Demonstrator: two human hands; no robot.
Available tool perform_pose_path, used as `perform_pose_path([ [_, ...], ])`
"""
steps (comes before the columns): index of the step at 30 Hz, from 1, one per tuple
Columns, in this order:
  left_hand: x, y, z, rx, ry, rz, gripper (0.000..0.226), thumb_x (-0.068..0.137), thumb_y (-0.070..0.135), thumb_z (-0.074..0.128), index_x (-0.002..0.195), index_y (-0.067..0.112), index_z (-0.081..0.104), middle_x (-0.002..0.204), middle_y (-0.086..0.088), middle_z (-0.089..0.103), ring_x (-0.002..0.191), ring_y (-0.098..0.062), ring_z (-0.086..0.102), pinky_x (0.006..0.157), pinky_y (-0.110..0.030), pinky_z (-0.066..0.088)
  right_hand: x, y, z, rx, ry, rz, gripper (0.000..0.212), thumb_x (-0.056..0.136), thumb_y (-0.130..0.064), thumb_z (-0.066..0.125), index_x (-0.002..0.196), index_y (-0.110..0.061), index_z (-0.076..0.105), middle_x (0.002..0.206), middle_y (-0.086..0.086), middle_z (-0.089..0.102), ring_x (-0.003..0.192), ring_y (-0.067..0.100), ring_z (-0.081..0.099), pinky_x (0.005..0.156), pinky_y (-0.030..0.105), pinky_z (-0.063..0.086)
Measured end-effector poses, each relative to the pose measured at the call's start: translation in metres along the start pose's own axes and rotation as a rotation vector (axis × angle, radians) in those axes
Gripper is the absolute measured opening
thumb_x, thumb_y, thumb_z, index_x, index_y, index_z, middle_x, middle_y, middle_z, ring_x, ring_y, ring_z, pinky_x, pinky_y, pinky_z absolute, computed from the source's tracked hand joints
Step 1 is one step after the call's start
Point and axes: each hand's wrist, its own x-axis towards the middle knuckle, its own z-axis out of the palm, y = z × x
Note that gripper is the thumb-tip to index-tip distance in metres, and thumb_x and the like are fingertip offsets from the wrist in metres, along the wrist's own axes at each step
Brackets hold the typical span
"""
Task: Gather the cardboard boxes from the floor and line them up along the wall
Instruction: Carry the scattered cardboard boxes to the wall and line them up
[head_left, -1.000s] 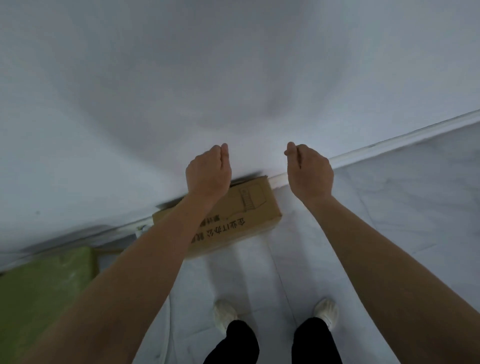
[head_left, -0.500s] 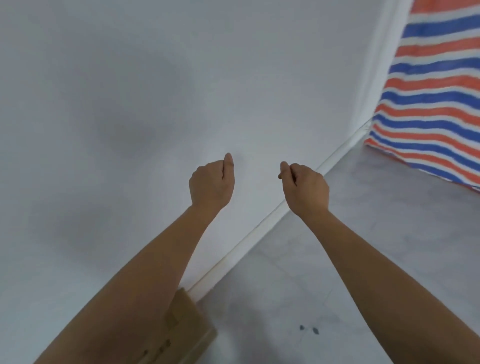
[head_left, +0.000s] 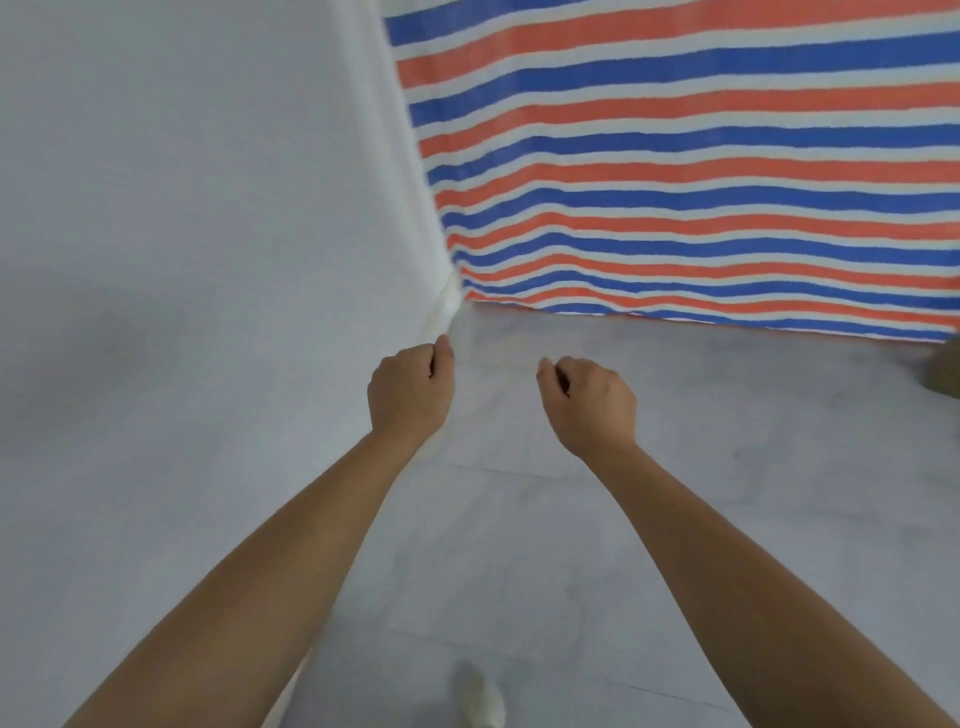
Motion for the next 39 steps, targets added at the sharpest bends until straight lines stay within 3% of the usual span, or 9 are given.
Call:
perform_pose_path([
  [4, 0.058, 0.086, 0.106, -0.165, -0.113, 0.135, 0.048, 0.104, 0.032, 0.044, 0.058, 0.02, 0.042, 0.054, 0.002, 0.049, 0.049, -0.014, 0.046, 0.051, -0.02, 0.035, 0.058, 0.092, -0.049, -0.087, 0.093, 0.159, 0.048, 0.103, -0.045, 0.042, 0.065, -0.018, 0.055, 0.057, 0.0, 0.054, 0.051, 0.012, 0.051, 0.05, 0.021, 0.041],
  [6, 0.085, 0.137, 0.164, -0.324, -0.149, 0.225, 0.027, 0.102, 0.033, 0.05, 0.081, 0.018, 0.059, 0.078, -0.001, 0.066, 0.065, -0.014, 0.061, 0.066, -0.023, 0.052, 0.091, 0.137, -0.082, -0.122, 0.163, 0.234, 0.048, 0.103, -0.043, 0.043, 0.064, -0.016, 0.054, 0.057, 0.001, 0.053, 0.051, 0.012, 0.049, 0.052, 0.024, 0.042],
  [10, 0.12, 0.251, 0.263, -0.539, -0.235, 0.447, 0.022, 0.098, 0.033, 0.06, 0.115, 0.019, 0.062, 0.11, 0.006, 0.067, 0.092, -0.007, 0.063, 0.078, -0.02, 0.052, 0.131, 0.215, -0.163, -0.156, 0.309, 0.4, 0.048, 0.101, -0.039, 0.047, 0.058, -0.018, 0.048, 0.053, 0.0, 0.047, 0.048, 0.012, 0.043, 0.049, 0.022, 0.034],
  [14, 0.115, 0.377, 0.342, -0.64, -0.441, 0.594, 0.017, 0.099, 0.031, 0.058, 0.103, 0.016, 0.064, 0.101, 0.001, 0.068, 0.089, -0.011, 0.065, 0.077, -0.028, 0.059, 0.129, 0.298, -0.242, -0.208, 0.528, 0.63, 0.05, 0.098, -0.035, 0.049, 0.055, -0.013, 0.04, 0.052, 0.002, 0.043, 0.048, 0.018, 0.042, 0.046, 0.026, 0.025],
  [18, 0.073, 0.486, 0.411, -0.651, -0.656, 0.682, 0.035, 0.1, 0.03, 0.054, 0.072, 0.012, 0.063, 0.073, -0.008, 0.064, 0.07, -0.019, 0.066, 0.067, -0.046, 0.061, 0.11, 0.388, -0.304, -0.256, 0.685, 0.803, 0.047, 0.095, -0.037, 0.049, 0.057, -0.009, 0.043, 0.054, 0.004, 0.048, 0.056, 0.028, 0.049, 0.052, 0.033, 0.034],
  [25, 0.03, 0.647, 0.546, -0.59, -0.856, 0.753, 0.049, 0.102, 0.035, 0.047, 0.056, 0.022, 0.049, 0.055, 0.001, 0.05, 0.051, -0.011, 0.051, 0.055, -0.03, 0.048, 0.119, 0.568, -0.394, -0.17, 0.818, 0.895, 0.049, 0.094, -0.028, 0.052, 0.049, -0.016, 0.038, 0.049, 0.0, 0.041, 0.048, 0.02, 0.039, 0.05, 0.031, 0.031],
  [31, 0.069, 0.774, 0.624, -0.655, -0.753, 0.693, 0.036, 0.101, 0.034, 0.053, 0.066, 0.026, 0.052, 0.067, 0.006, 0.056, 0.067, -0.016, 0.063, 0.066, -0.041, 0.061, 0.196, 0.688, -0.486, -0.107, 0.765, 0.882, 0.048, 0.097, -0.037, 0.05, 0.056, -0.014, 0.057, 0.058, 0.001, 0.061, 0.056, 0.021, 0.06, 0.053, 0.037, 0.051],
  [35, 0.117, 0.832, 0.673, -0.69, -0.678, 0.635, 0.027, 0.099, 0.031, 0.057, 0.081, 0.013, 0.064, 0.081, -0.007, 0.067, 0.075, -0.018, 0.067, 0.073, -0.039, 0.061, 0.279, 0.752, -0.528, -0.084, 0.74, 0.892, 0.046, 0.093, -0.041, 0.049, 0.061, -0.012, 0.062, 0.059, -0.001, 0.063, 0.058, 0.02, 0.063, 0.057, 0.043, 0.057],
  [39, 0.179, 0.883, 0.763, -0.637, -0.603, 0.611, 0.026, 0.097, 0.034, 0.06, 0.092, 0.01, 0.069, 0.091, -0.003, 0.07, 0.076, -0.014, 0.067, 0.064, -0.018, 0.051, 0.379, 0.825, -0.547, -0.074, 0.673, 0.865, 0.045, 0.093, -0.038, 0.049, 0.062, -0.007, 0.058, 0.057, 0.009, 0.062, 0.057, 0.028, 0.062, 0.055, 0.042, 0.054],
])
